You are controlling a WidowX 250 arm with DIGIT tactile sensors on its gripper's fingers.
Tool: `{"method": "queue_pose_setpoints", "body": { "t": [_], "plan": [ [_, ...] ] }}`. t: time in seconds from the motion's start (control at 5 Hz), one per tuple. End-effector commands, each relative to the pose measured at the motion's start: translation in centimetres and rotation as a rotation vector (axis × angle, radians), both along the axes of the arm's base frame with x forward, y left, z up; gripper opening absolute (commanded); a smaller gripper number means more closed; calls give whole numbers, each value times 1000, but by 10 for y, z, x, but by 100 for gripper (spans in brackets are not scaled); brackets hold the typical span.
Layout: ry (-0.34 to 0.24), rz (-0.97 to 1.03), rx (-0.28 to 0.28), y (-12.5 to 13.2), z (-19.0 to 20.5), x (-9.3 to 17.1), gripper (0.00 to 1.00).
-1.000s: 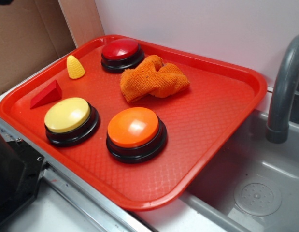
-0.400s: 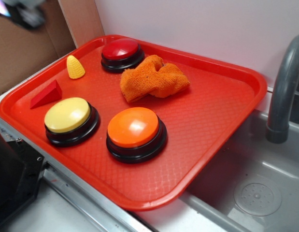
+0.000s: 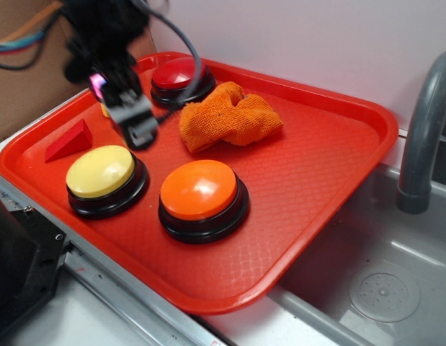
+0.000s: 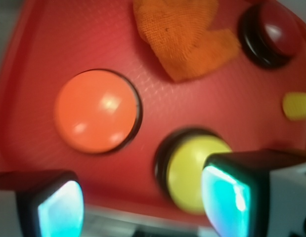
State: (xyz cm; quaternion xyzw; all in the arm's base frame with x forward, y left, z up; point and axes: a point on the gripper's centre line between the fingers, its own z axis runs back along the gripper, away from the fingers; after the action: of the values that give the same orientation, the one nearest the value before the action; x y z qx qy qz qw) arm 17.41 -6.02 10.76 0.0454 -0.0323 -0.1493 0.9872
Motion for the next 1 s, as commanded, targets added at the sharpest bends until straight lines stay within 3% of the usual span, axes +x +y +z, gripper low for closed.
{"method": "queue_pose_setpoints", "body": {
  "t": [0.0, 0.4, 0.8],
  "plan": [
    [-36, -110, -44, -11, -35, 34, 100],
    [7, -157, -89, -37, -55, 38, 100],
    [6, -172, -68, -44, -33, 35, 100]
  ]
}}
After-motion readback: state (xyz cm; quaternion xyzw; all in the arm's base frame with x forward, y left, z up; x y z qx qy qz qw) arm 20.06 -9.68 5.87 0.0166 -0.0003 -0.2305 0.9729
